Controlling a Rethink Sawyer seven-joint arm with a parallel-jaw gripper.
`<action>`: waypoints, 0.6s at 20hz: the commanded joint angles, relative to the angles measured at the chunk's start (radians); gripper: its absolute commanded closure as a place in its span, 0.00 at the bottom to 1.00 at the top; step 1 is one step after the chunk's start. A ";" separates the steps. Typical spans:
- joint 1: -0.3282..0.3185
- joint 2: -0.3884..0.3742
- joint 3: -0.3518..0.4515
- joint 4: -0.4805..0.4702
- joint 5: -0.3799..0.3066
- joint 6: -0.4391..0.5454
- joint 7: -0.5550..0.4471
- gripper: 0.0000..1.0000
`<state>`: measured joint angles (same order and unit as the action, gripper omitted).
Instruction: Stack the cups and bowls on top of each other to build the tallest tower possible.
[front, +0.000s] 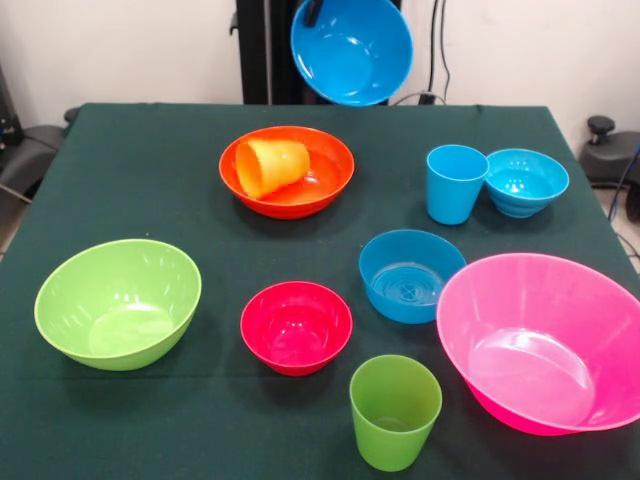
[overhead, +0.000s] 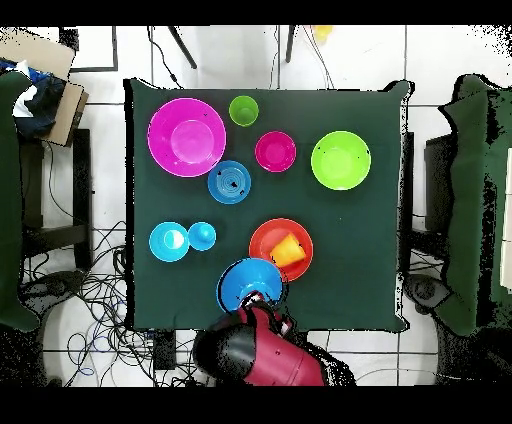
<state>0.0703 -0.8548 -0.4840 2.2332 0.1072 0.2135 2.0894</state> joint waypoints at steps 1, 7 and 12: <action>-0.045 -0.005 0.073 0.085 -0.025 0.018 0.110 1.00; -0.089 -0.005 0.096 0.104 -0.040 -0.017 0.094 1.00; -0.124 0.007 0.128 0.129 -0.048 -0.076 0.101 1.00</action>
<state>-0.0152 -0.8856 -0.4771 2.2858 0.1074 0.2114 2.0894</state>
